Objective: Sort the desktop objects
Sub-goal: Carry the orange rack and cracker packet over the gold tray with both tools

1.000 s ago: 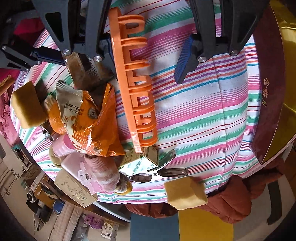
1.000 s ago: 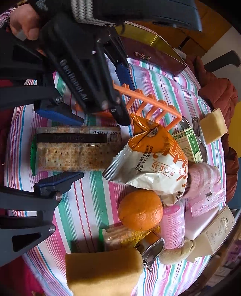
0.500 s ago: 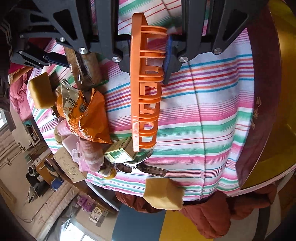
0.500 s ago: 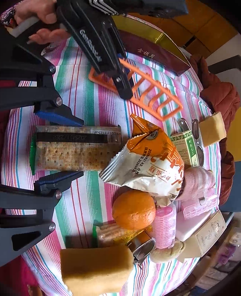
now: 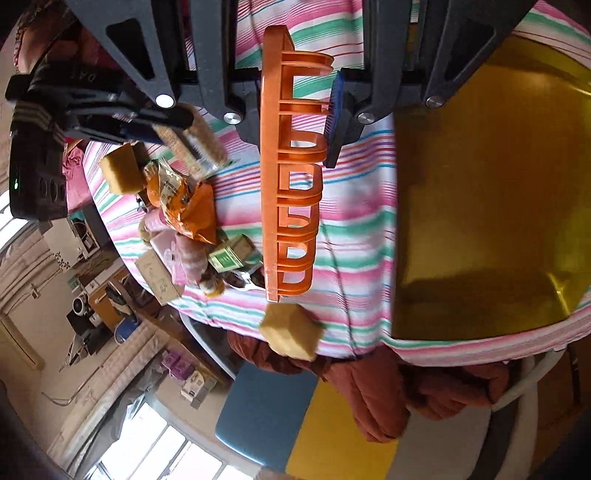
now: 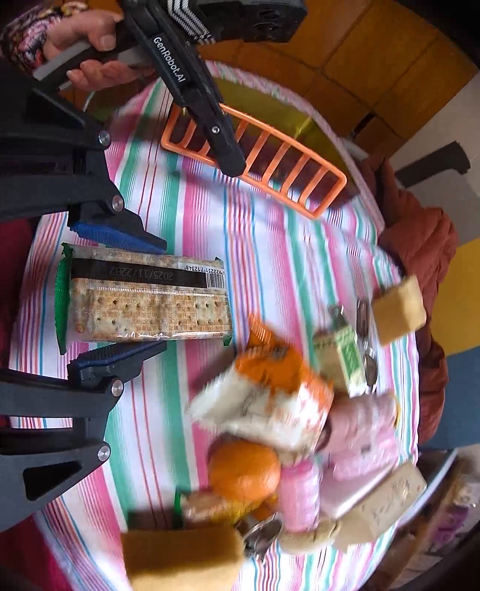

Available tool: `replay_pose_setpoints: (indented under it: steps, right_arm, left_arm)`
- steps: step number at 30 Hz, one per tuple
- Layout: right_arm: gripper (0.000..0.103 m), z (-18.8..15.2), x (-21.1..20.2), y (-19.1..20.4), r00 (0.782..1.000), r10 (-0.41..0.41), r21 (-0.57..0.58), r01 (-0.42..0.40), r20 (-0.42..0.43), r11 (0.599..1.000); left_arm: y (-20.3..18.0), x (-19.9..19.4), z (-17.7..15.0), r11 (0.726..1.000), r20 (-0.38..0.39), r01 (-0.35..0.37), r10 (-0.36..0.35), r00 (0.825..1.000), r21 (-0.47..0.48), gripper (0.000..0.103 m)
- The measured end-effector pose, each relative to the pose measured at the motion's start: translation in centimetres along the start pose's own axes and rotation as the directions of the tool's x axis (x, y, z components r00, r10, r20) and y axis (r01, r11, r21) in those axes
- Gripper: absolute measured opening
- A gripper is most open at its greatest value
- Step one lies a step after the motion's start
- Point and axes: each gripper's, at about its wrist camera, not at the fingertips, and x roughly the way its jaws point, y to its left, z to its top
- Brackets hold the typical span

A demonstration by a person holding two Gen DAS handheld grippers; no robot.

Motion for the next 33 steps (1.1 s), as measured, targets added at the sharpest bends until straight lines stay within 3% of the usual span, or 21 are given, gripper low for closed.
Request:
replay_pose_setpoints:
  steps: [5, 8, 15, 19, 24, 28, 33]
  right_arm:
    - [0.047, 3.1, -0.7, 4.9, 0.996, 0.071, -0.02, -0.07, 0.062, 0.997]
    - [0.047, 5.4, 0.5, 9.2, 0.992, 0.115, -0.058, -0.112, 0.058, 0.992]
    - [0.047, 9.8, 9.3, 19.4, 0.985, 0.161, -0.076, -0.166, -0.064, 0.983]
    - [0.047, 11.4, 13.5, 22.7, 0.982, 0.154, -0.053, -0.16, -0.106, 0.986]
    - [0.047, 13.5, 17.8, 25.1, 0.983, 0.156, 0.016, -0.155, -0.098, 0.988]
    - [0.049, 15.4, 20.7, 26.2, 0.971, 0.232, 0.086, -0.226, -0.064, 0.97]
    - [0.053, 16.0, 20.9, 26.6, 0.963, 0.266, 0.082, -0.262, -0.042, 0.962]
  left_arm:
    - [5.4, -3.7, 1.0, 0.998, 0.042, -0.058, 0.059, 0.997, -0.037, 0.024]
    - [9.7, -4.8, 1.8, 0.989, 0.048, -0.133, 0.137, 0.989, -0.066, 0.024]
    - [19.2, -3.5, 3.9, 0.948, -0.026, -0.293, 0.292, 0.956, -0.124, 0.024]
    - [23.0, -2.6, 5.3, 0.93, -0.051, -0.328, 0.324, 0.945, -0.166, 0.024]
    - [24.9, -1.4, 7.8, 0.906, -0.061, -0.398, 0.393, 0.917, -0.147, 0.027]
    - [25.7, -2.2, 8.8, 0.903, -0.054, -0.388, 0.385, 0.921, -0.185, 0.04]
    - [25.8, -4.7, 8.4, 0.909, -0.004, -0.377, 0.383, 0.924, -0.178, 0.04]
